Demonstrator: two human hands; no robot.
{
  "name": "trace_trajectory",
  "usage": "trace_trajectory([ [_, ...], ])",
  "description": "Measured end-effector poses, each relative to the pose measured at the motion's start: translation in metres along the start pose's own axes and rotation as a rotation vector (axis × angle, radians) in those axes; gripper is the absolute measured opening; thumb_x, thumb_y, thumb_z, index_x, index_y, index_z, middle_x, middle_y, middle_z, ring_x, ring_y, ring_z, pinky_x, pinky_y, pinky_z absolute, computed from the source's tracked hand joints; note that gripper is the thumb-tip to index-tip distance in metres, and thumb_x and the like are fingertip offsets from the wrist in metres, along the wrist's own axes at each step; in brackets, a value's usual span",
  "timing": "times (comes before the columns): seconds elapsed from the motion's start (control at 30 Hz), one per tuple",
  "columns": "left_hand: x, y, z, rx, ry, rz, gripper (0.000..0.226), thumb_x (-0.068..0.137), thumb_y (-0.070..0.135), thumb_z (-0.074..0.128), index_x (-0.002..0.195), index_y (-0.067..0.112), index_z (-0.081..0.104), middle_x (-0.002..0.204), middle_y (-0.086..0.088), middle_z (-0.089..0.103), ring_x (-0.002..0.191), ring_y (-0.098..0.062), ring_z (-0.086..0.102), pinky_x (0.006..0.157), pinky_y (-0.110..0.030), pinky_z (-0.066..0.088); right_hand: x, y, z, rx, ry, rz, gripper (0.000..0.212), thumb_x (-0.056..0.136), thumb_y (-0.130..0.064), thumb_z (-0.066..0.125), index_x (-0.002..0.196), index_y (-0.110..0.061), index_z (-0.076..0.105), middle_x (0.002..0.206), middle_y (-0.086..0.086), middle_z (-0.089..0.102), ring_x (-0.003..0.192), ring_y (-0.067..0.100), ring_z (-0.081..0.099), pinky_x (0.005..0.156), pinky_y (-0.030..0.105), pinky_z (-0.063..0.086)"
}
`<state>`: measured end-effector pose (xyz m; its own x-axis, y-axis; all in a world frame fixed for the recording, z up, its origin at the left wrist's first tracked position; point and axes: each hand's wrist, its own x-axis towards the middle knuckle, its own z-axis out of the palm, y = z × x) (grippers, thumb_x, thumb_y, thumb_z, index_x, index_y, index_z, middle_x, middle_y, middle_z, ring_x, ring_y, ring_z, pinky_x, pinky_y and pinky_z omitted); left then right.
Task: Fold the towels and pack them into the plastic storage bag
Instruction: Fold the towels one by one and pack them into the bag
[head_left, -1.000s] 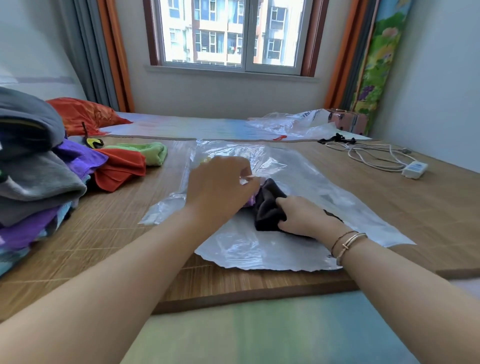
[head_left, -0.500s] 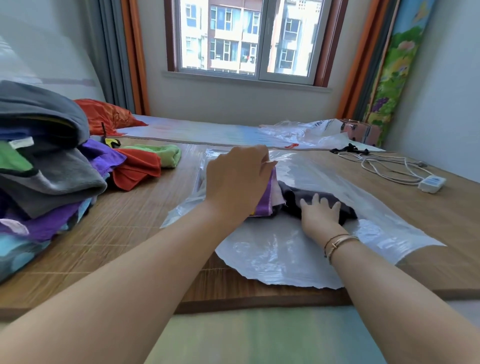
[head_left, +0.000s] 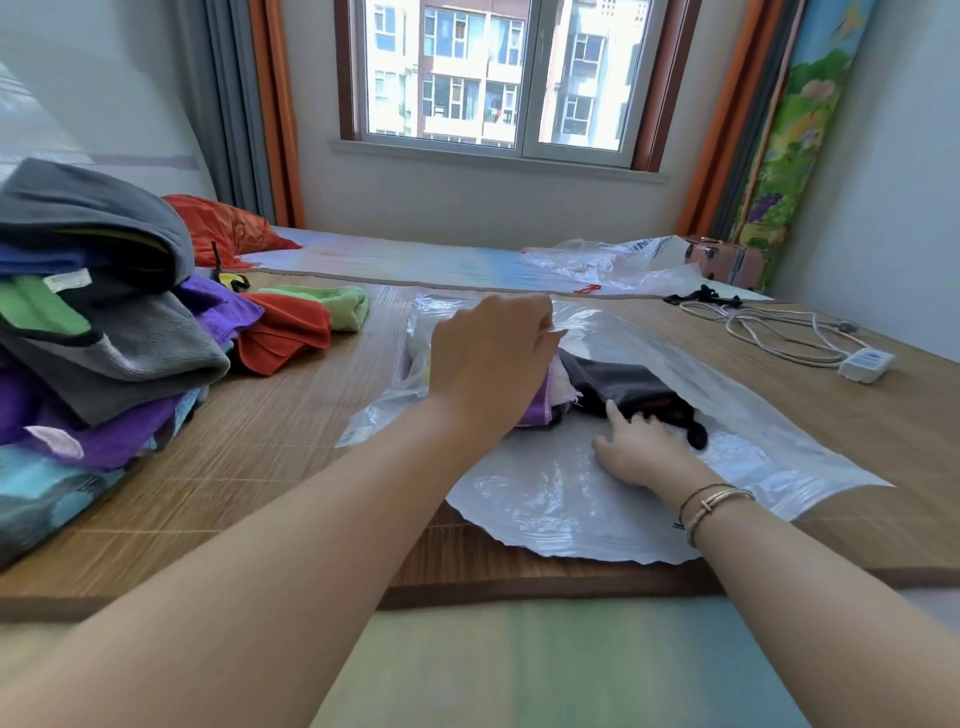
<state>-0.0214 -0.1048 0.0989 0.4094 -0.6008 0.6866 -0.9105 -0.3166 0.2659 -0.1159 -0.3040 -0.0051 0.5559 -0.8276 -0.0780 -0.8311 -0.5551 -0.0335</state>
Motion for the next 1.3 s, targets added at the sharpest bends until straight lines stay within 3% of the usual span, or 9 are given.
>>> trace_trajectory([
  [0.13, -0.011, 0.001, 0.002, 0.020, -0.116, -0.009, 0.016, 0.096, 0.035, 0.048, 0.100, 0.024, 0.059, 0.104, 0.005, 0.065, 0.092, -0.024, 0.060, 0.068, -0.029, 0.035, -0.052, -0.011, -0.008, -0.006, 0.143, -0.126, 0.056, 0.097, -0.034, 0.032, 0.149, -0.015, 0.025, 0.150, 0.012, 0.035, 0.132, 0.031, 0.039, 0.105, 0.046, 0.035],
  [0.23, -0.028, -0.005, 0.001, -0.012, -0.253, 0.006, 0.023, 0.095, 0.039, 0.050, 0.114, 0.026, 0.055, 0.117, 0.005, 0.061, 0.101, -0.023, 0.058, 0.072, -0.030, 0.035, -0.109, -0.022, -0.014, 0.026, 0.328, -0.269, 0.033, 0.095, -0.032, 0.040, 0.117, -0.014, 0.056, 0.118, 0.007, 0.060, 0.104, 0.027, 0.057, 0.082, 0.036, 0.047],
  [0.33, -0.048, -0.022, -0.011, -0.048, -0.373, 0.021, 0.045, 0.088, 0.053, 0.056, 0.125, 0.027, 0.051, 0.126, 0.008, 0.054, 0.109, -0.021, 0.056, 0.078, -0.033, 0.045, -0.169, -0.043, -0.027, 0.039, 0.454, -0.402, 0.023, 0.092, -0.034, 0.043, 0.092, -0.018, 0.060, 0.090, 0.004, 0.064, 0.087, 0.027, 0.060, 0.065, 0.033, 0.043],
  [0.47, -0.075, -0.064, -0.044, 0.018, -0.371, -0.035, 0.054, 0.084, 0.057, 0.059, 0.128, 0.028, 0.049, 0.129, 0.008, 0.054, 0.111, -0.020, 0.055, 0.082, -0.033, 0.045, -0.216, -0.094, -0.053, 0.146, 0.549, -0.573, 0.020, 0.090, -0.037, 0.044, 0.076, -0.023, 0.048, 0.079, -0.001, 0.065, 0.077, 0.024, 0.060, 0.062, 0.030, 0.041],
  [0.7, -0.119, -0.171, -0.132, 0.333, -0.171, -0.078, 0.042, 0.086, 0.049, 0.059, 0.118, 0.020, 0.060, 0.113, 0.003, 0.065, 0.106, -0.020, 0.057, 0.094, -0.037, 0.042, -0.203, -0.219, -0.060, 0.256, 0.518, -0.763, 0.021, 0.090, -0.036, 0.044, 0.087, -0.022, 0.060, 0.086, -0.001, 0.067, 0.081, 0.022, 0.062, 0.067, 0.029, 0.046],
  [0.83, -0.129, -0.229, -0.184, 0.399, 0.014, -0.131, 0.034, 0.079, 0.035, 0.067, 0.107, 0.017, 0.065, 0.108, 0.000, 0.068, 0.104, -0.024, 0.060, 0.090, -0.039, 0.046, -0.185, -0.299, -0.065, 0.523, 0.434, -0.816, 0.014, 0.087, -0.029, 0.050, 0.090, -0.021, 0.061, 0.097, -0.006, 0.062, 0.087, 0.019, 0.058, 0.066, 0.029, 0.040],
  [0.93, -0.131, -0.264, -0.209, 0.412, 0.007, -0.220, 0.038, 0.081, 0.034, 0.063, 0.115, 0.018, 0.061, 0.118, 0.002, 0.062, 0.111, -0.024, 0.055, 0.095, -0.042, 0.044, -0.159, -0.351, -0.079, 0.711, 0.406, -0.873, 0.021, 0.085, -0.023, 0.056, 0.106, -0.019, 0.056, 0.116, -0.003, 0.048, 0.099, 0.017, 0.052, 0.077, 0.032, 0.045],
  [1.2, -0.117, -0.307, -0.203, 0.198, -0.046, -0.358, 0.056, 0.090, 0.035, 0.058, 0.143, 0.027, 0.039, 0.145, 0.007, 0.042, 0.131, -0.019, 0.041, 0.108, -0.038, 0.035, -0.077, -0.425, -0.117, 0.941, 0.164, -0.534, 0.080, 0.089, -0.024, 0.061, 0.150, -0.016, 0.012, 0.142, 0.022, 0.033, 0.119, 0.036, 0.048, 0.086, 0.034, 0.040],
  [1.3, -0.107, -0.311, -0.191, 0.129, -0.065, -0.338, 0.061, 0.090, 0.036, 0.057, 0.146, 0.029, 0.033, 0.147, 0.008, 0.039, 0.135, -0.016, 0.037, 0.110, -0.039, 0.034, -0.056, -0.438, -0.117, 0.933, 0.107, -0.490, 0.072, 0.089, -0.022, 0.060, 0.149, -0.014, 0.020, 0.132, 0.020, 0.048, 0.115, 0.036, 0.053, 0.081, 0.033, 0.042],
])
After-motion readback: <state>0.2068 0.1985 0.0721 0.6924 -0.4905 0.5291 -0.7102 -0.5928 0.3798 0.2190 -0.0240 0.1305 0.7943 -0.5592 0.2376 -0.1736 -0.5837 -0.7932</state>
